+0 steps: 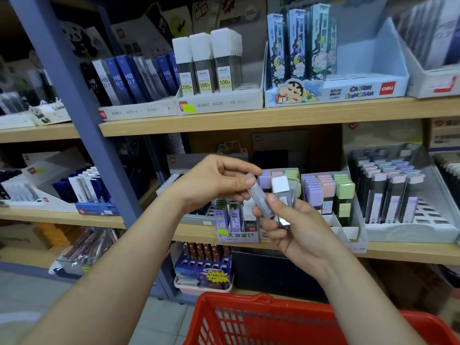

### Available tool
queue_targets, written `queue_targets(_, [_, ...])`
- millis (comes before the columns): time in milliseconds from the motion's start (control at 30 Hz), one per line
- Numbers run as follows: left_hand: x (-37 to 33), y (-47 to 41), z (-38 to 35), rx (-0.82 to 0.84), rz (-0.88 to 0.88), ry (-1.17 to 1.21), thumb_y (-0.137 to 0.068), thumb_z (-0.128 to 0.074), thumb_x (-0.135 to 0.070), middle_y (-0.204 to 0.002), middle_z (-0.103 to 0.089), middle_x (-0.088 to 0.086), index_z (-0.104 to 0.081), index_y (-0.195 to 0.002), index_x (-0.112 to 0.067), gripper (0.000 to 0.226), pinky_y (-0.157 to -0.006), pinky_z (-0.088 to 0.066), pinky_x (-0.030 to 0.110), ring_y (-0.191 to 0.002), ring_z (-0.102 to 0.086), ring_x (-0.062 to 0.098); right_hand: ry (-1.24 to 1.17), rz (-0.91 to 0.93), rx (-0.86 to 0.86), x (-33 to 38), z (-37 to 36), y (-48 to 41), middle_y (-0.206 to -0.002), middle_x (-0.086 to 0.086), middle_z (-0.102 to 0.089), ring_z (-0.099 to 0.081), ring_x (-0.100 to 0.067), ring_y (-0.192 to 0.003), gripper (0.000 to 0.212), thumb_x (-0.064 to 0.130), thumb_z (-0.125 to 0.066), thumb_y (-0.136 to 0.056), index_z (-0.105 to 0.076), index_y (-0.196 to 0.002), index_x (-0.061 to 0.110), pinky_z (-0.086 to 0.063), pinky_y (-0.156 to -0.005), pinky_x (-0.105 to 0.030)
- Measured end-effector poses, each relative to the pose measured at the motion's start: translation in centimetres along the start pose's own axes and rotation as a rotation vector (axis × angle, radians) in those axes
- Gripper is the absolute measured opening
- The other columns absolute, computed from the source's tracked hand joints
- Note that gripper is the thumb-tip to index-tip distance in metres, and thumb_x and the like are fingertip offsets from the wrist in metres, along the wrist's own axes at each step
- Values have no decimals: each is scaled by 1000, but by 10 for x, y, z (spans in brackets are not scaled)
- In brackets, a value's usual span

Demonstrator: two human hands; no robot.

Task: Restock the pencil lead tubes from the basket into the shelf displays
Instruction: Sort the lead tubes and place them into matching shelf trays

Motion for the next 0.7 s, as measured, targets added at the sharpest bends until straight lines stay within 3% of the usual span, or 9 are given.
queue_targets(100, [-1,3,1,44,-16,84,-68,-73,-11,-78,-71,8,-77,-90,-14,23,-65,-56,23,-68,-67,14,-43,-13,7,-1,-3,1,-68,-8,-61,-47,-8,-49,22,17,-60,-90,-61,-108,4,-34,-37,-13])
queue_targets(167, [-4,3,5,-22,-58,40,-68,-74,-15,-75,-70,9,-75,-82,-9,16,-62,-55,22,-66,-66,14,-33,-25,-1,-3,-4,0,-67,-8,-60,-47,-9,-48,20,18,-60,-92,-60,-107,5,-34,-36,-14])
queue_targets(300, [-1,2,44,-432,-88,2,-77,-73,-8,-64,-70,5,-70,-81,-6,6,-56,-54,16,-57,-67,10,97,22,-86,2,6,-2,-63,-2,-52,-38,-7,-47,17,24,-61,-93,-64,-93,7,-28,-37,-15])
queue_targets(400, [11,4,72,-647,-75,-255,-76,-78,-6,-65,-69,3,-71,-88,-3,13,-56,-53,14,-53,-65,5,147,23,-98,7,12,-2,-56,4,-38,-28,-5,-43,27,38,-65,-85,-58,-93,14,-23,-35,-15])
queue_targets(467, [27,4,77,-690,-38,-411,-76,-80,-10,-77,-71,3,-74,-97,-5,22,-65,-57,20,-60,-67,5,134,-22,-91,4,12,-2,-56,4,-37,-25,-6,-44,28,43,-63,-86,-51,-93,19,-20,-34,-15])
queue_targets(567, [44,2,76,-670,-16,-569,-78,-79,-14,-85,-73,3,-76,-99,-8,22,-82,-58,35,-78,-70,15,8,-85,-59,-2,9,-3,-61,-1,-41,-26,-8,-46,13,26,-55,-96,-46,-94,17,-19,-35,-16])
queue_targets(700, [53,-9,68,-585,-6,-721,-83,-75,-18,-101,-74,5,-75,-105,-9,24,-86,-48,22,-95,-67,14,35,-56,28,-2,2,-4,-72,-6,-51,-37,-12,-50,10,16,-59,-90,-56,-97,10,-29,-39,-20])
Point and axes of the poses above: each hand's wrist, its own y-axis away from the middle knuckle, its own z-axis out of the back of the hand, x = y × z, the point moved 7 cm from there along -y, towards the middle knuckle
